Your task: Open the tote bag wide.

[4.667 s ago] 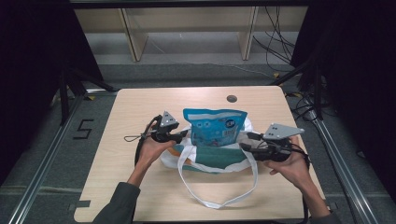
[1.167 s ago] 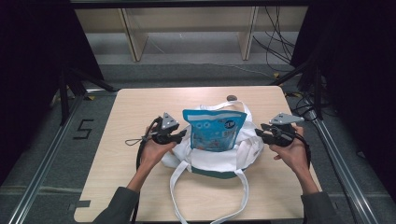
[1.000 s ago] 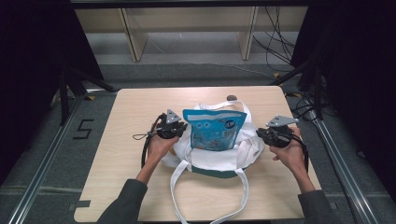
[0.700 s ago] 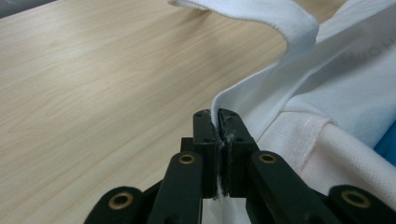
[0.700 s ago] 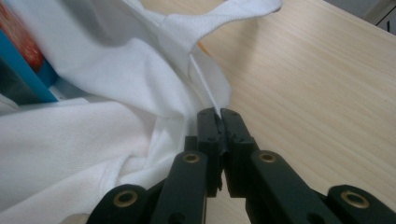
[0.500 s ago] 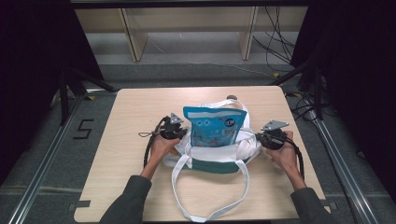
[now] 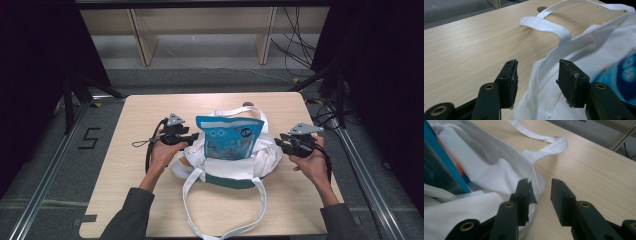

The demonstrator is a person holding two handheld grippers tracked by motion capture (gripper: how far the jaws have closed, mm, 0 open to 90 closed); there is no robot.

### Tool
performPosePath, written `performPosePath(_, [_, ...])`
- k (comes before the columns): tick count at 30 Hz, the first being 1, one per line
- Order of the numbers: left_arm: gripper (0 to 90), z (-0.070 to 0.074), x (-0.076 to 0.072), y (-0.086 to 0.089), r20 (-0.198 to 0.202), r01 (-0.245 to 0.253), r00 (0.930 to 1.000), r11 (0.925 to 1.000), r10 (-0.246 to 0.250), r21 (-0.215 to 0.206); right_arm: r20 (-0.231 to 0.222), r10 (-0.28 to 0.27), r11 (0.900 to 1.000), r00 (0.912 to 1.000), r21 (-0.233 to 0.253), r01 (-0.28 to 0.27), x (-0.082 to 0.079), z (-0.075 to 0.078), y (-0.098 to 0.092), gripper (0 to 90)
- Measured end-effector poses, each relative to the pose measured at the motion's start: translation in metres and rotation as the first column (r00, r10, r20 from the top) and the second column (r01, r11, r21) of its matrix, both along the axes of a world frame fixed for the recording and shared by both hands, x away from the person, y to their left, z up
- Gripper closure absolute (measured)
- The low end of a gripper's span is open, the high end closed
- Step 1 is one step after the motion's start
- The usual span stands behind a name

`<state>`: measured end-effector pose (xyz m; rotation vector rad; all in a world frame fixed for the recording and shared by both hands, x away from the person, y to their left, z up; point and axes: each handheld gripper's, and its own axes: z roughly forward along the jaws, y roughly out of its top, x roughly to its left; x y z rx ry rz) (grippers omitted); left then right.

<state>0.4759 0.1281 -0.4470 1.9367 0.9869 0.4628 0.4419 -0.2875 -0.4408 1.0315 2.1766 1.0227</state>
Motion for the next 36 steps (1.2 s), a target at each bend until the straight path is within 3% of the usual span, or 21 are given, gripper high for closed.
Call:
performPosePath(4, [52.3, 0.002, -0.014, 0.007, 0.011, 0.018, 0.9998, 0.9993, -0.018, 0.032, 0.008, 0.025, 1.000, 0.9997, 0.015, -0.025, -0.008, 0.007, 0.003, 65.7])
performPosePath(9, [55.5, 0.003, -0.023, 0.013, 0.017, 0.019, 0.9997, 0.9995, -0.019, 0.024, 0.009, 0.063, 0.998, 0.9980, 0.000, -0.063, -0.012, 0.008, 0.009, 65.5])
performPosePath(10, [55.5, 0.003, -0.026, 0.013, 0.016, 0.014, 0.9998, 0.9999, -0.014, 0.006, -0.003, 0.062, 0.998, 0.9981, 0.004, -0.062, -0.014, 0.008, 0.011, 65.5])
performPosePath(11, [55.5, 0.003, -0.028, 0.015, 0.012, 0.027, 0.9996, 0.9994, -0.027, 0.020, -0.013, 0.064, 0.998, 0.9979, 0.008, -0.064, -0.016, 0.008, 0.012, 65.5])
performPosePath(13, [55.0, 0.003, -0.031, 0.016, 0.023, 0.027, 0.9994, 0.9996, -0.028, 0.009, 0.002, 0.076, 0.997, 0.9971, 0.002, -0.076, -0.017, 0.008, 0.011, 65.4])
performPosePath(14, [54.8, 0.004, -0.034, 0.017, 0.027, 0.019, 0.9995, 0.9998, -0.019, -0.006, -0.012, 0.072, 0.997, 0.9974, 0.014, -0.072, -0.019, 0.008, 0.012, 65.2])
performPosePath(17, [53.5, 0.004, -0.040, 0.021, 0.016, 0.024, 0.9996, 0.9995, -0.023, -0.019, 0.000, 0.086, 0.996, 0.9963, 0.002, -0.086, -0.021, 0.007, 0.009, 64.1])
performPosePath(18, [53.0, 0.003, -0.042, 0.023, 0.019, 0.039, 0.9990, 0.9992, -0.039, -0.005, -0.008, 0.068, 0.998, 0.9977, 0.013, -0.068, -0.023, 0.007, 0.009, 63.4])
performPosePath(19, [52.1, 0.002, -0.045, 0.023, 0.020, 0.034, 0.9992, 0.9991, -0.033, -0.024, -0.018, 0.065, 0.998, 0.9977, 0.024, -0.065, -0.024, 0.007, 0.007, 62.2])
performPosePath(24, [47.4, -0.002, -0.053, 0.030, 0.002, 0.025, 0.9997, 0.9996, -0.025, -0.013, -0.041, 0.040, 0.998, 0.9984, 0.046, -0.038, -0.028, 0.004, 0.002, 56.6])
performPosePath(26, [46.0, -0.005, -0.056, 0.032, -0.007, 0.017, 0.9998, 0.9994, -0.017, -0.031, -0.041, 0.035, 0.998, 0.9985, 0.049, -0.033, -0.029, 0.002, 0.000, 54.3])
performPosePath(27, [45.4, -0.006, -0.056, 0.034, -0.009, 0.026, 0.9996, 0.9996, -0.026, -0.011, -0.031, 0.034, 0.999, 0.9989, 0.040, -0.033, -0.029, 0.002, -0.001, 53.3])
performPosePath(30, [43.2, -0.010, -0.061, 0.038, -0.022, 0.025, 0.9994, 0.9997, -0.026, -0.004, -0.026, 0.031, 0.998, 0.9992, 0.054, -0.029, -0.031, 0.001, -0.002, 50.3])
performPosePath(35, [40.4, -0.014, -0.072, 0.044, -0.025, -0.002, 0.9997, 0.9996, 0.001, -0.028, -0.055, 0.024, 0.998, 0.9982, 0.066, -0.020, -0.037, -0.001, -0.002, 46.8])
performPosePath(36, [40.2, -0.015, -0.074, 0.045, -0.023, -0.001, 0.9997, 0.9992, 0.000, -0.041, -0.032, 0.032, 0.998, 0.9990, 0.048, -0.030, -0.036, -0.002, -0.003, 46.4])
